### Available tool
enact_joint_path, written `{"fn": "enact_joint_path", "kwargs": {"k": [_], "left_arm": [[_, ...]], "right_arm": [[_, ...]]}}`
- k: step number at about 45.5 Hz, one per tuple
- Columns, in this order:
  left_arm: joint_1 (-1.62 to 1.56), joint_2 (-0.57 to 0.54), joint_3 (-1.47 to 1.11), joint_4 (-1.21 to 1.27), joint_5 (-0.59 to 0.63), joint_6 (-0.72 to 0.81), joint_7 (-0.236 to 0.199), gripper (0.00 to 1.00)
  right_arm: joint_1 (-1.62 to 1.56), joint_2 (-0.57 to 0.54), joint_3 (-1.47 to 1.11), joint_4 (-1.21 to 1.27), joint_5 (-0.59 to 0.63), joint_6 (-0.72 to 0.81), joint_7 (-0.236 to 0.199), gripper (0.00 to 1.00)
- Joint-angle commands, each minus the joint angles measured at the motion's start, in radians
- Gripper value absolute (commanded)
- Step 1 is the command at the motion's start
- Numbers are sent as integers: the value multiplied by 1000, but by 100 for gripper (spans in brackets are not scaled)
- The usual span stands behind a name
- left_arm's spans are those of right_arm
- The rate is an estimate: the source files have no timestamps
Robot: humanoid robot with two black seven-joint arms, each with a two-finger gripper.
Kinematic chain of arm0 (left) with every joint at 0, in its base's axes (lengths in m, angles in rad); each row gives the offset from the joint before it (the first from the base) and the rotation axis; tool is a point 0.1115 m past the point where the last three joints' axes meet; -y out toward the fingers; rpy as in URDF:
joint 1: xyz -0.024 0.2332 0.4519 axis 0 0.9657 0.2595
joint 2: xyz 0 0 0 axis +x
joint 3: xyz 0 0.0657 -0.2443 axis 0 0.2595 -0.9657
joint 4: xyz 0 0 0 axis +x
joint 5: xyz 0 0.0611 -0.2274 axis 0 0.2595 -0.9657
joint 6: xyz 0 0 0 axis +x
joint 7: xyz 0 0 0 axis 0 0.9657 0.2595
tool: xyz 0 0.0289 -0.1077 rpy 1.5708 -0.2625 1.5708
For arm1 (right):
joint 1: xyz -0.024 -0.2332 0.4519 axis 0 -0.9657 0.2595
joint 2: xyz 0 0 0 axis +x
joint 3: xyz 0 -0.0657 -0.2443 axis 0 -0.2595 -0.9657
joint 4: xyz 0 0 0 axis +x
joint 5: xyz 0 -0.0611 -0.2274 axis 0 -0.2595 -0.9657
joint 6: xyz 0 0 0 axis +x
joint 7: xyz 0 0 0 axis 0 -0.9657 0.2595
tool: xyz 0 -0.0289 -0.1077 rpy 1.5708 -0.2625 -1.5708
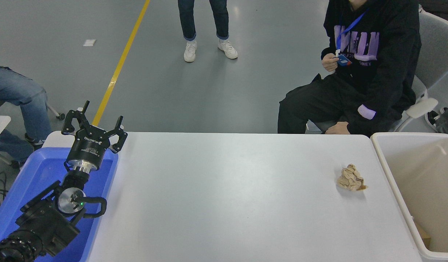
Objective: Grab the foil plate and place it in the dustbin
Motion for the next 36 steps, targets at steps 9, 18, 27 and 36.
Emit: {"fn": "enact_joint_path", "kwargs": {"k": [9,18,27,36], "left_arm": [[0,0,0,0,0,0,0,98],[0,0,0,0,0,0,0,98],[0,0,0,0,-1,2,0,98],[0,0,0,0,-1,2,0,98]], "right_arm": [[703,132,-376,403,-27,456,3,100],[908,281,-374,398,-24,808,1,100],[986,405,-313,418,-24,844,1,100],[1078,437,-227,480,-29,844,1,100]]}}
